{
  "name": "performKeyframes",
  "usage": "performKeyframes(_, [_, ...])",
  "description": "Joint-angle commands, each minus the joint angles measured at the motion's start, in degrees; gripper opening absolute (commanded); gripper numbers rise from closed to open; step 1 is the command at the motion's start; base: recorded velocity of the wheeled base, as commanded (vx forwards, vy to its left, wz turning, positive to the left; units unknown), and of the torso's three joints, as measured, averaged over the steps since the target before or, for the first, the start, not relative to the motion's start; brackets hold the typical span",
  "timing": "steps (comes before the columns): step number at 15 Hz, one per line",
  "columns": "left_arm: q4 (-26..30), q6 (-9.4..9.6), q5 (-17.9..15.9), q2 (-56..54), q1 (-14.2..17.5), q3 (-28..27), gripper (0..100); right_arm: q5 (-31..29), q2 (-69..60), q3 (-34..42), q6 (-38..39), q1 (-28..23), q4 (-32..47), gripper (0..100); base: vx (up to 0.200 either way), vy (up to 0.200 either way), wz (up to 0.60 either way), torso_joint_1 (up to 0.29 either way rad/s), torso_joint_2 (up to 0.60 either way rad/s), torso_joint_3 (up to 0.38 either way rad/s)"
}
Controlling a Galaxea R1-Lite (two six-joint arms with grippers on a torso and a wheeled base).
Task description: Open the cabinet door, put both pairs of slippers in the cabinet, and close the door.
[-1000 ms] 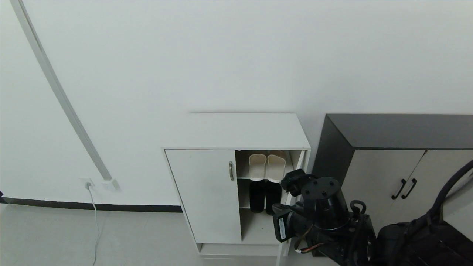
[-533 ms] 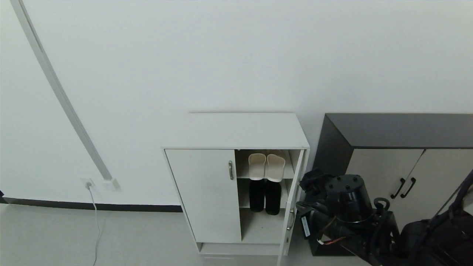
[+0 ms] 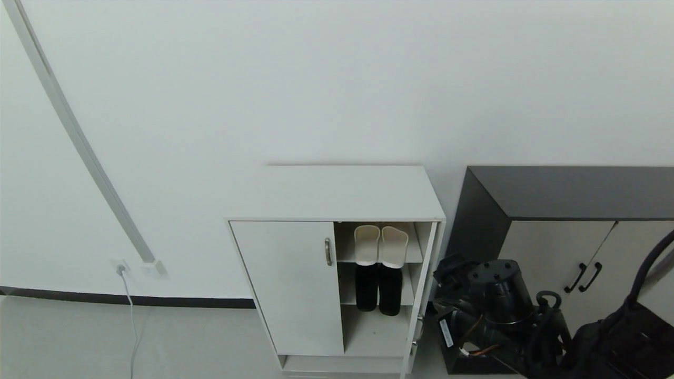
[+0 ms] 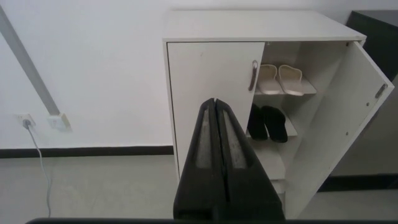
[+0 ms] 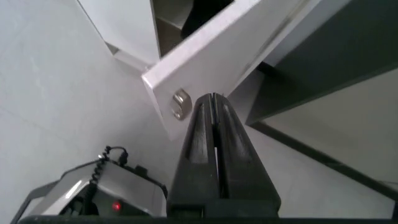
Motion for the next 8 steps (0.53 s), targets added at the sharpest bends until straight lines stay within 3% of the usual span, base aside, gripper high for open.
performKeyframes(1, [0.01,-0.06,0.0,0.07,0.02,0.0,0,0.12,4.36,-1.17,0.04,-0.67,-1.14,0,0.0,0.0,0.0,0.0,0.0,0.0])
performKeyframes(8, [0.01,0.02,0.0,0.07,0.02,0.0,0,0.21,13.15,-10.4,0.48,-0.84,-2.99,0,0.0,0.0,0.0,0.0,0.0,0.0])
